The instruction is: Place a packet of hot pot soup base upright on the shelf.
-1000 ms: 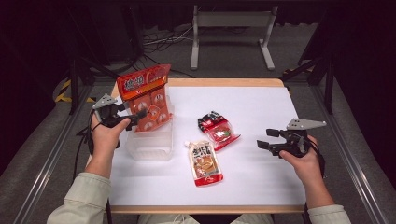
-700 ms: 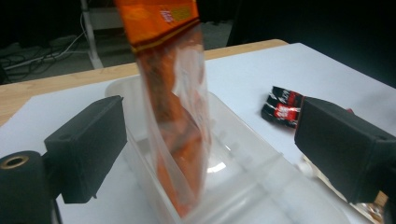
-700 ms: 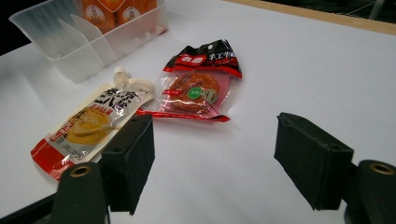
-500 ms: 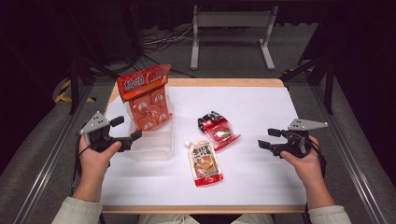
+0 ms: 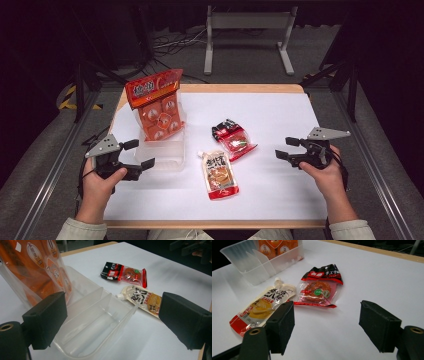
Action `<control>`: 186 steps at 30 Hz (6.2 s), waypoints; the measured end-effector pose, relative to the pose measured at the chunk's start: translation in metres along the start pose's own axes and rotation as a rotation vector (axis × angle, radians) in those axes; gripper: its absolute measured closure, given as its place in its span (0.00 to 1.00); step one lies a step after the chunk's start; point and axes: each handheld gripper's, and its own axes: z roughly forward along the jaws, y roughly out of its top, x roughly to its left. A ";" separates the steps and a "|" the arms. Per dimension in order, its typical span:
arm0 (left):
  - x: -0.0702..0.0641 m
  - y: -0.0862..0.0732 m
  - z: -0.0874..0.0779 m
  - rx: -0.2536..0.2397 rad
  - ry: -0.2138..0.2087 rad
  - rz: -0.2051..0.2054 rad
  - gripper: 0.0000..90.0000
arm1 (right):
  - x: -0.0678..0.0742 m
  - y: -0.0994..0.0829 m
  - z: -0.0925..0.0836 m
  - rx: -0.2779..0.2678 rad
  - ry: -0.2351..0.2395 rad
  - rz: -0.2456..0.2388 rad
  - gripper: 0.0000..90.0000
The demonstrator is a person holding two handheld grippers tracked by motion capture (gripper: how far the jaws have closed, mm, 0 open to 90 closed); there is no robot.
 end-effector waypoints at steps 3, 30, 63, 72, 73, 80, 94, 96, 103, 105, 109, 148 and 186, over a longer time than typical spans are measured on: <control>0.003 -0.002 -0.005 0.001 0.002 -0.014 0.10 | -0.002 0.005 -0.001 -0.009 0.005 0.000 0.33; -0.020 -0.019 0.001 0.000 -0.118 -0.036 0.07 | -0.015 0.038 0.073 0.068 0.053 -0.007 0.34; -0.030 -0.047 0.022 0.026 -0.212 -0.015 0.12 | -0.031 0.044 0.157 0.134 0.039 0.063 0.35; -0.032 -0.049 0.025 0.028 -0.220 -0.019 0.12 | -0.035 0.043 0.169 0.154 0.043 0.103 0.36; -0.033 -0.049 0.025 0.034 -0.221 -0.020 0.12 | -0.035 0.043 0.170 0.158 0.042 0.105 0.36; -0.033 -0.049 0.027 0.035 -0.221 -0.006 0.12 | -0.038 0.041 0.180 0.184 0.026 0.118 0.36; -0.034 -0.049 0.029 0.038 -0.222 -0.006 0.12 | -0.035 0.040 0.191 0.219 0.032 0.095 0.49; -0.034 -0.049 0.029 0.044 -0.216 -0.007 0.12 | -0.035 0.040 0.191 0.223 0.032 0.092 0.55; -0.035 -0.049 0.030 0.049 -0.217 -0.006 0.13 | -0.035 0.040 0.188 0.242 0.034 0.070 0.80; -0.036 -0.049 0.031 0.048 -0.221 0.001 0.13 | -0.034 0.041 0.187 0.247 0.036 0.058 0.85; -0.037 -0.048 0.033 0.049 -0.225 0.007 0.13 | -0.030 0.042 0.184 0.258 0.030 0.047 0.93; -0.047 -0.035 0.039 0.003 -0.208 0.060 0.13 | 0.021 0.068 0.084 -0.076 0.072 -0.111 0.98; -0.062 0.001 0.075 -0.105 -0.282 0.039 0.19 | 0.088 0.076 0.045 -0.224 0.188 -0.244 0.98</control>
